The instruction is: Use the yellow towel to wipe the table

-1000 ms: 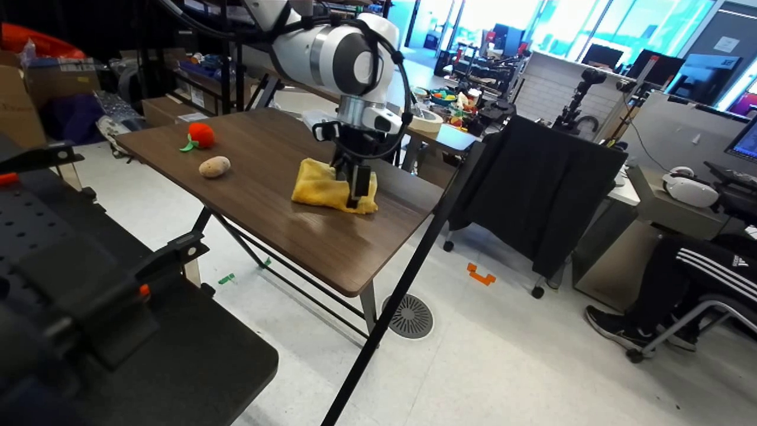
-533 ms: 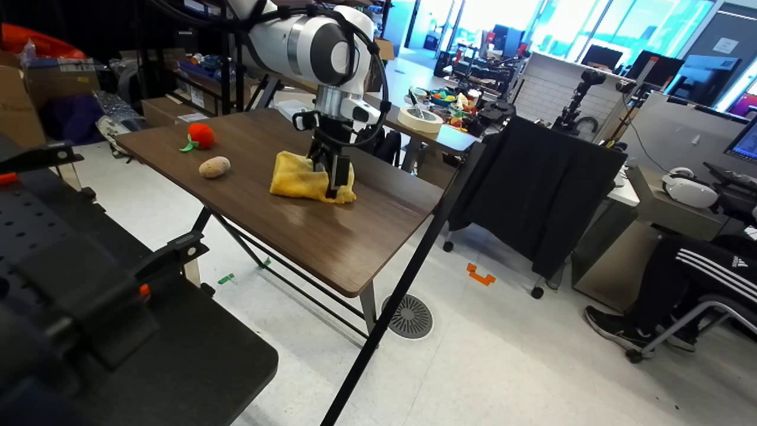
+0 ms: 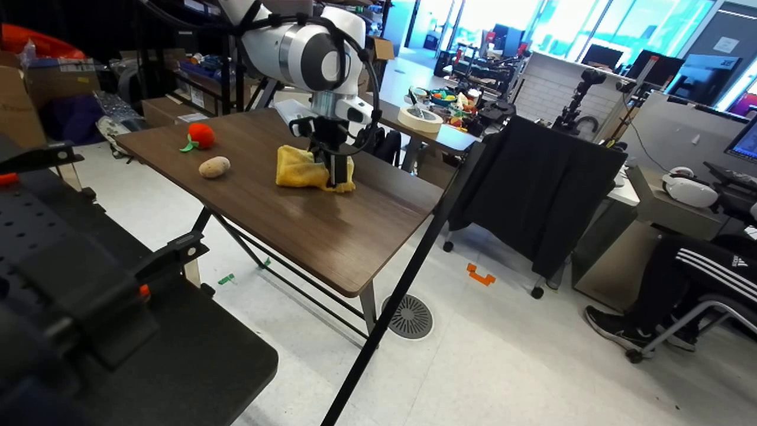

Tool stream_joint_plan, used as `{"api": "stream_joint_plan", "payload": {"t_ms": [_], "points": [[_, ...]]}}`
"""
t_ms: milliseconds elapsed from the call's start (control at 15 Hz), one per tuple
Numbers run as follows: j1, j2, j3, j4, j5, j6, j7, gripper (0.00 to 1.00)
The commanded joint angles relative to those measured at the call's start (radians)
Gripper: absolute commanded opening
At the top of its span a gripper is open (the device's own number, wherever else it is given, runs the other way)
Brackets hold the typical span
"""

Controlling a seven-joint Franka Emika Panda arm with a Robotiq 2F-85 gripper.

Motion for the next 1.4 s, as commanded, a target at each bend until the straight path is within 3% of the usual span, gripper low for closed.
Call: {"api": "stream_joint_plan", "payload": {"t_ms": [0,400,667,1000,1133,1333], "points": [[0.054,0.074,0.055,0.058,0.014,0.010,-0.041,1.00],[0.218,0.176,0.079,0.249,-0.013,-0.091,0.037,1.00],[0.290,0.281,0.010,0.431,-0.053,-0.116,0.144,1.00],[0.232,0.345,-0.083,0.562,-0.056,-0.141,0.267,1.00],[0.191,0.259,-0.081,0.426,-0.087,-0.090,0.324,1.00],[0.092,0.301,-0.078,0.483,-0.075,-0.122,0.342,1.00]]}}
